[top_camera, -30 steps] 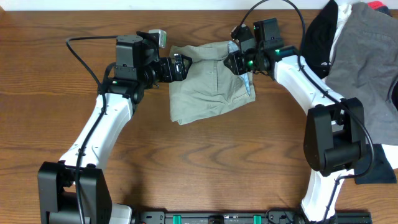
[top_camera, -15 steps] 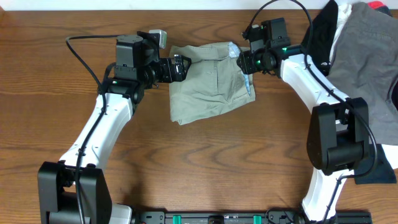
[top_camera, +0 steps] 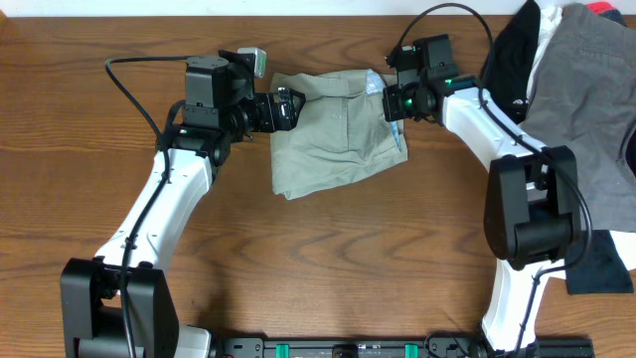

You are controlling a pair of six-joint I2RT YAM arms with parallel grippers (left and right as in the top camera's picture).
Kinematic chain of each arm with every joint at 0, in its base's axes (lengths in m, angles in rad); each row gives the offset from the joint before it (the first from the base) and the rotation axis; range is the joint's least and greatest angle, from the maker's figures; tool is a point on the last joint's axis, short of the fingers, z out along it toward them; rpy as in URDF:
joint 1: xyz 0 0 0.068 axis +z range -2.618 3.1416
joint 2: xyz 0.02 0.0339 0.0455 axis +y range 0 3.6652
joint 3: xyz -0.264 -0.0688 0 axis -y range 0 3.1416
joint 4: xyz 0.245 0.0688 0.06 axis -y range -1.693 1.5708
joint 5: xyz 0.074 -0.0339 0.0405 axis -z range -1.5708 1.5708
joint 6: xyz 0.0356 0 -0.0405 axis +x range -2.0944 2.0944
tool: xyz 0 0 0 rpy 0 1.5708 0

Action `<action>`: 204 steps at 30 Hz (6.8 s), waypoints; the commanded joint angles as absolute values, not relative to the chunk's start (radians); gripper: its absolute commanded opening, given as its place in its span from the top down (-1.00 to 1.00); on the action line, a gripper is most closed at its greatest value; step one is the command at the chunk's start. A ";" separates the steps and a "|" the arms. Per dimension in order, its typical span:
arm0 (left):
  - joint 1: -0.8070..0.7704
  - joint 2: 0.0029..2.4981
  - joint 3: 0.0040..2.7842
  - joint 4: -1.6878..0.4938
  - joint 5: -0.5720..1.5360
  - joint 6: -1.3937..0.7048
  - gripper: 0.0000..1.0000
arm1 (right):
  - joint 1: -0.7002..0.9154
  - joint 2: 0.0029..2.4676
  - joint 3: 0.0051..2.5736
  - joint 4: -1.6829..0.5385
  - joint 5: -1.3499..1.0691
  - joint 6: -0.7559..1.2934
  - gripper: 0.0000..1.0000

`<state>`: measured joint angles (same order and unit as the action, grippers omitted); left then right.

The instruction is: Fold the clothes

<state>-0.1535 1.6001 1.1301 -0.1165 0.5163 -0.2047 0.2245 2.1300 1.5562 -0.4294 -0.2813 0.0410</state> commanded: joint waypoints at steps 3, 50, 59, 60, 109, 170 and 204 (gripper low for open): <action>-0.154 1.599 1.143 -0.120 0.508 -0.187 -0.96 | 0.221 2.133 1.588 -0.343 -0.359 0.047 0.98; -0.114 1.600 1.143 -0.215 0.298 0.049 -0.74 | 0.230 2.149 1.556 -0.636 -0.275 0.143 0.97; -0.119 1.600 1.143 -0.212 0.299 0.050 -0.74 | 0.233 2.231 1.450 -0.302 -0.102 0.133 0.97; -0.121 1.600 1.143 -0.212 0.299 0.050 -0.74 | 0.235 2.248 1.451 -0.268 -0.102 0.112 0.97; -0.405 2.219 1.253 0.332 -0.154 0.178 -0.73 | 0.145 1.698 1.562 -0.764 -0.150 0.146 -0.98; 0.202 2.037 1.261 0.310 0.170 0.603 -0.94 | 0.211 1.699 1.562 -0.704 -0.146 0.153 -0.98; 0.224 2.399 1.261 0.208 -0.070 -0.494 -0.96 | 0.246 1.700 1.562 -0.710 -0.147 0.153 -0.98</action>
<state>0.1978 2.2787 1.3548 0.3428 -0.0330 -0.2211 0.2325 1.6951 1.5677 -0.7136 -0.1547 0.1417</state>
